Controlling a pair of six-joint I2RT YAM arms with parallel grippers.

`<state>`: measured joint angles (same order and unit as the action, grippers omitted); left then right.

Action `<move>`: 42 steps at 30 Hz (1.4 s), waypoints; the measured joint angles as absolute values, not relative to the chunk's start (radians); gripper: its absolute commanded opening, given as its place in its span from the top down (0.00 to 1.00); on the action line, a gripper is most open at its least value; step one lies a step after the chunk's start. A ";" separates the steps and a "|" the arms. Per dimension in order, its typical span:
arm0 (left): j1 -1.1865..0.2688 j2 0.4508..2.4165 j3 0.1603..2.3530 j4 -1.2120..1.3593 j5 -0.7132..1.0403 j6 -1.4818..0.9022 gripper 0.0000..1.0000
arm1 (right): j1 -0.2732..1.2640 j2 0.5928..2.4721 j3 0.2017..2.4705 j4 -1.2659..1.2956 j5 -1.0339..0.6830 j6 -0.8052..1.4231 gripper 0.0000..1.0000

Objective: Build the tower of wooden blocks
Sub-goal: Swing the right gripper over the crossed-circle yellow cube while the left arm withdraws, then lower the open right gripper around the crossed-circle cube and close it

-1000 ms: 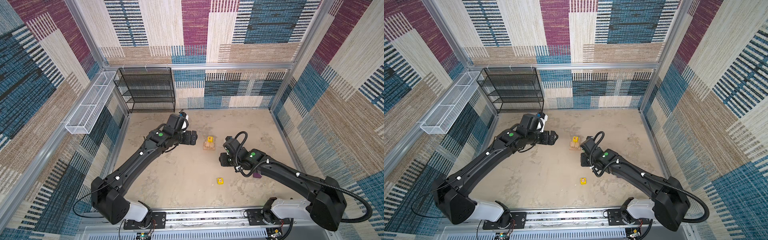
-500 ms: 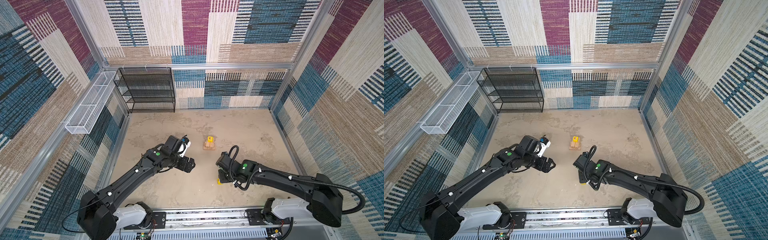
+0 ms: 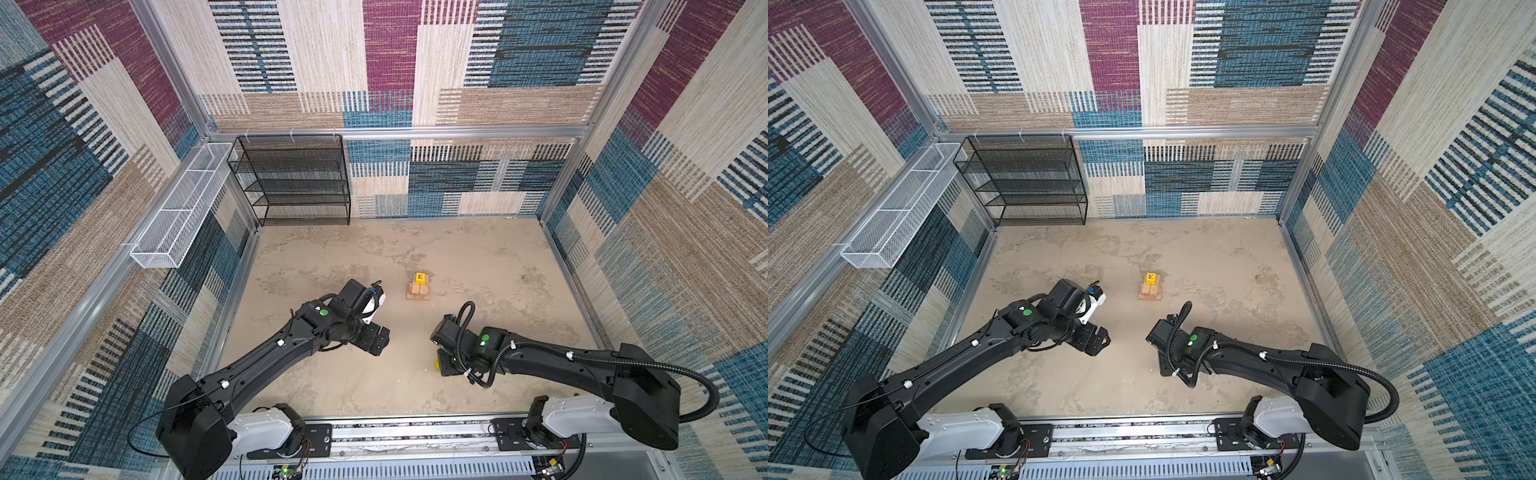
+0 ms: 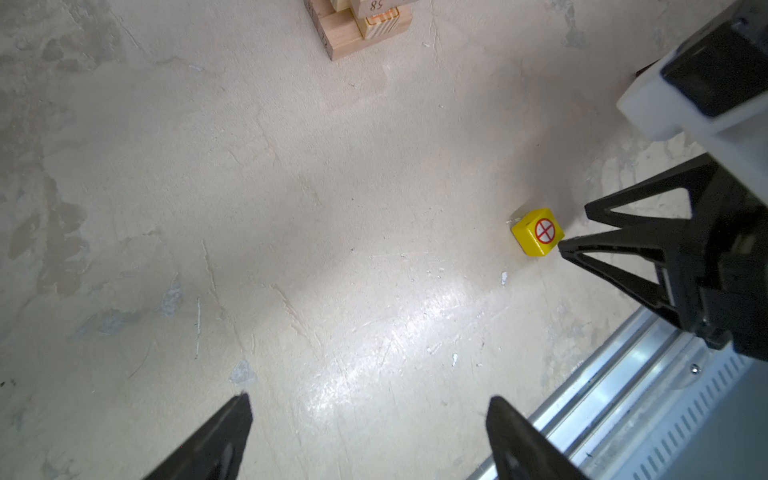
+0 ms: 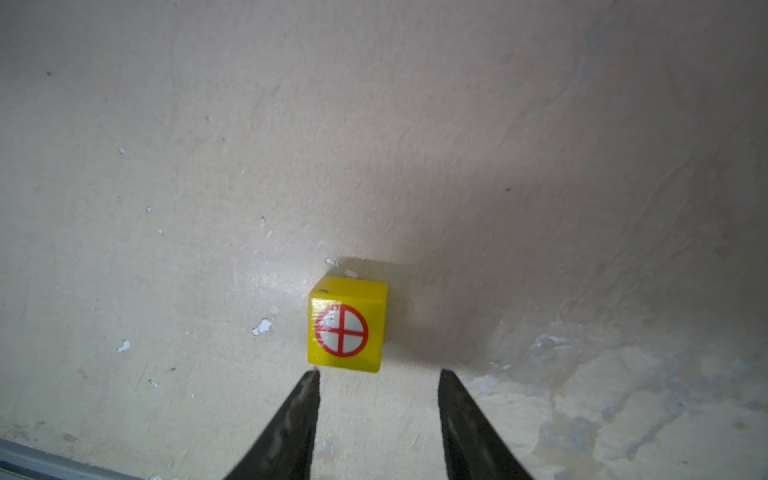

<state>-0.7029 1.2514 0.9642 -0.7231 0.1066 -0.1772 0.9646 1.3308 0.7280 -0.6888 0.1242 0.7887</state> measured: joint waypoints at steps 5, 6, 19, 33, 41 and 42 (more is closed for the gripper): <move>-0.727 1.257 0.965 -0.734 0.082 -0.173 0.07 | 0.965 1.346 0.728 -0.672 0.130 0.796 0.53; -0.729 1.259 0.965 -0.736 0.081 -0.173 0.07 | 0.965 1.350 0.728 -0.670 0.131 0.796 0.53; -0.748 1.252 0.966 -0.749 0.030 -0.171 0.07 | 0.968 1.373 0.746 -0.663 0.122 0.795 0.53; -0.764 1.252 0.966 -0.767 0.004 -0.169 0.07 | 0.974 1.432 0.752 -0.656 0.111 0.780 0.60; -0.768 1.250 0.966 -0.767 0.002 -0.169 0.07 | 0.975 1.436 0.754 -0.658 0.108 0.772 0.57; -0.769 1.250 0.966 -0.767 0.001 -0.169 0.07 | 0.975 1.439 0.757 -0.659 0.105 0.772 0.57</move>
<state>-0.7689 1.2495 0.9661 -0.7670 0.0010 -0.1692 0.9749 1.4391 0.7574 -0.6594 0.1055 0.7715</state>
